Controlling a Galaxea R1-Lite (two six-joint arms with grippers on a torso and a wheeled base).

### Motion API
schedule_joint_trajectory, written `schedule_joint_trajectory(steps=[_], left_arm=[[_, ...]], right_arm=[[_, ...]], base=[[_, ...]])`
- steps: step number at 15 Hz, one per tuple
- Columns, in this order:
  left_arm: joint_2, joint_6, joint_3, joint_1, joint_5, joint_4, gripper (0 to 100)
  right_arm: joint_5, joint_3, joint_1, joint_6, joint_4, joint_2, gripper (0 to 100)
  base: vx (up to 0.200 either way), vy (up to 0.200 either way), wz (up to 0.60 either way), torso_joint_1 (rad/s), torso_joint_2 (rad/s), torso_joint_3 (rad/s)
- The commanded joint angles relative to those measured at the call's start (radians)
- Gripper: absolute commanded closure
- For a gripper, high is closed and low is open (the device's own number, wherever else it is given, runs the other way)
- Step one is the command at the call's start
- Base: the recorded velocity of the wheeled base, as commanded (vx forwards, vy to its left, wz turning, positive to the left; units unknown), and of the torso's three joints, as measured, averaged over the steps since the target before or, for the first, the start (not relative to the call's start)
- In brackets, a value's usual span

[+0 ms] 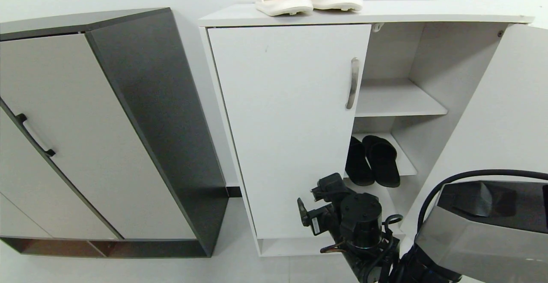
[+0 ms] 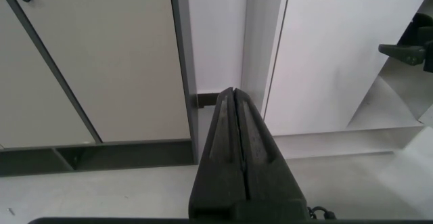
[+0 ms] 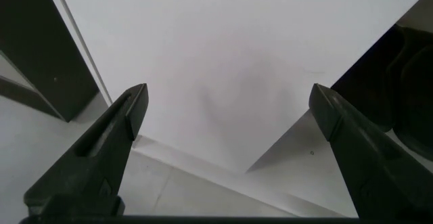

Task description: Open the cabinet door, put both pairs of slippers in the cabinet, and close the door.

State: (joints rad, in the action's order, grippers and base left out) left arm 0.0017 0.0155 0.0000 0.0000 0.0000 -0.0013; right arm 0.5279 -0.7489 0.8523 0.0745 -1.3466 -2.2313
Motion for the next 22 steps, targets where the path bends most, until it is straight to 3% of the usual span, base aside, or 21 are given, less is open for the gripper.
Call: schedule_joint_trajectory(steps=[1,8,22], left_arm=[[0.000,0.000,0.000,0.000,0.000,0.000,100],[0.000,0.000,0.000,0.000,0.000,0.000,100],[0.000,-0.002,0.000,0.000,-0.002,0.000,100]], right_arm=[[0.001,0.002,0.001,0.001,0.001,-0.004,0],[0.001,0.000,0.001,0.001,0.003,-0.005,0],[0.001,0.002,0.002,0.001,0.001,-0.004,0]], base=[[0.000,0.000,0.00,0.000,0.00,0.000],[0.000,0.000,0.00,0.000,-0.02,-0.025],[0.000,0.000,0.00,0.088,-0.43,-0.339]])
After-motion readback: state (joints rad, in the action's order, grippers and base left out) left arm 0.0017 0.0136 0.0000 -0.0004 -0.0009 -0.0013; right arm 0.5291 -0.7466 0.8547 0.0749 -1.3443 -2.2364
